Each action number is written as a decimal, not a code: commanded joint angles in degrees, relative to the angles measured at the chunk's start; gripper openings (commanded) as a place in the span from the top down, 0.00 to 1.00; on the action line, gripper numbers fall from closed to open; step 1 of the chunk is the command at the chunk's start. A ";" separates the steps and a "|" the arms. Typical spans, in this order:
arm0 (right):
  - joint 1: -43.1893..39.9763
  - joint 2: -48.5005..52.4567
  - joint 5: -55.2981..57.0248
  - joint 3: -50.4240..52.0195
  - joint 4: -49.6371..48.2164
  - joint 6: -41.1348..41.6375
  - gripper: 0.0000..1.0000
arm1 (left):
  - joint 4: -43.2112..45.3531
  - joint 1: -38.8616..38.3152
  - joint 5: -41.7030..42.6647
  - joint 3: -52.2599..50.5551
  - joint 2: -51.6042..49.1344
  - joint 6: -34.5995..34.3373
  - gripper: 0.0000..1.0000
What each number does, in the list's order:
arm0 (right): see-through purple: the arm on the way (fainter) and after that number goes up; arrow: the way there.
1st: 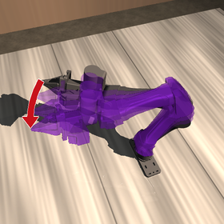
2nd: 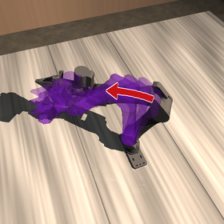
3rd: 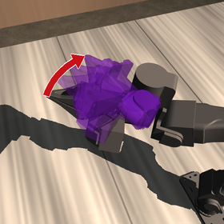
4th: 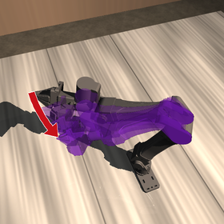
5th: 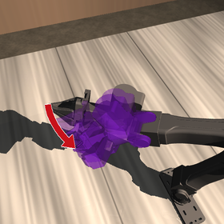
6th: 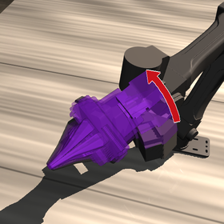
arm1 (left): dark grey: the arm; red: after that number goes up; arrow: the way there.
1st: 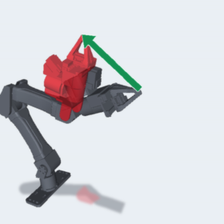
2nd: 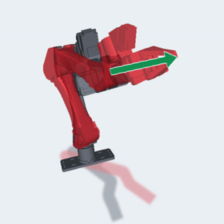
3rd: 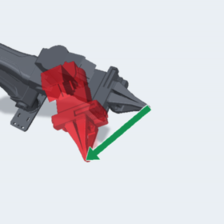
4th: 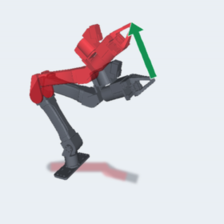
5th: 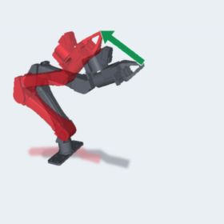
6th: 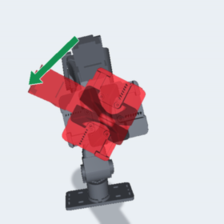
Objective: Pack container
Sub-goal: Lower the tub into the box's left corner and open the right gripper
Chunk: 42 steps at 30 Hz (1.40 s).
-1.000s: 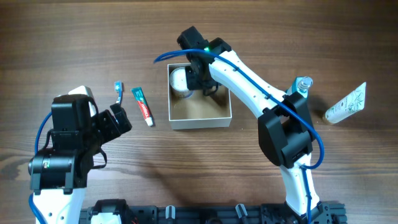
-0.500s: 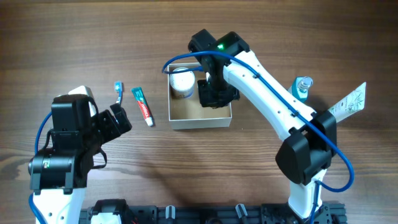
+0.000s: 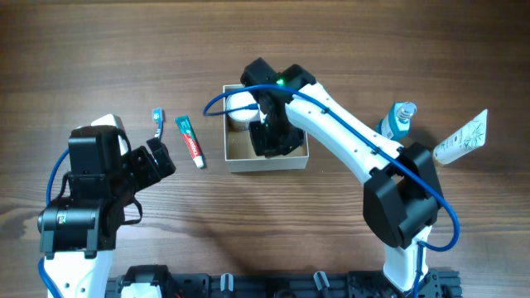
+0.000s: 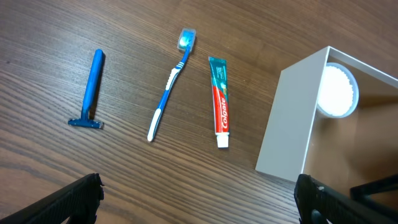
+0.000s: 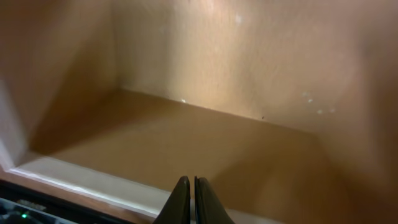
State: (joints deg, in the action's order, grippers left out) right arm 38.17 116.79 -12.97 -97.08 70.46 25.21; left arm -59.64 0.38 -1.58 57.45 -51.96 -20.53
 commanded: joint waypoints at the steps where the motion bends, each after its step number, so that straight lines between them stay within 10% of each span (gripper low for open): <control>1: 0.02 -0.02 -3.48 2.84 -1.18 -0.83 0.96 | -0.02 -0.26 0.70 1.11 0.09 -0.94 0.00; 16: 0.02 -0.02 -8.96 2.95 3.10 -2.36 0.96 | 0.02 -0.26 0.70 1.11 0.09 -0.94 0.00; 42: -1.14 -0.02 20.92 2.97 14.67 20.13 0.95 | 0.00 -0.26 0.70 1.11 0.09 -0.94 0.00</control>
State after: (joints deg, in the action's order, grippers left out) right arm 37.26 116.79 5.02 -94.19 84.79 42.94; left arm -59.64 0.38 -1.58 57.45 -51.96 -20.53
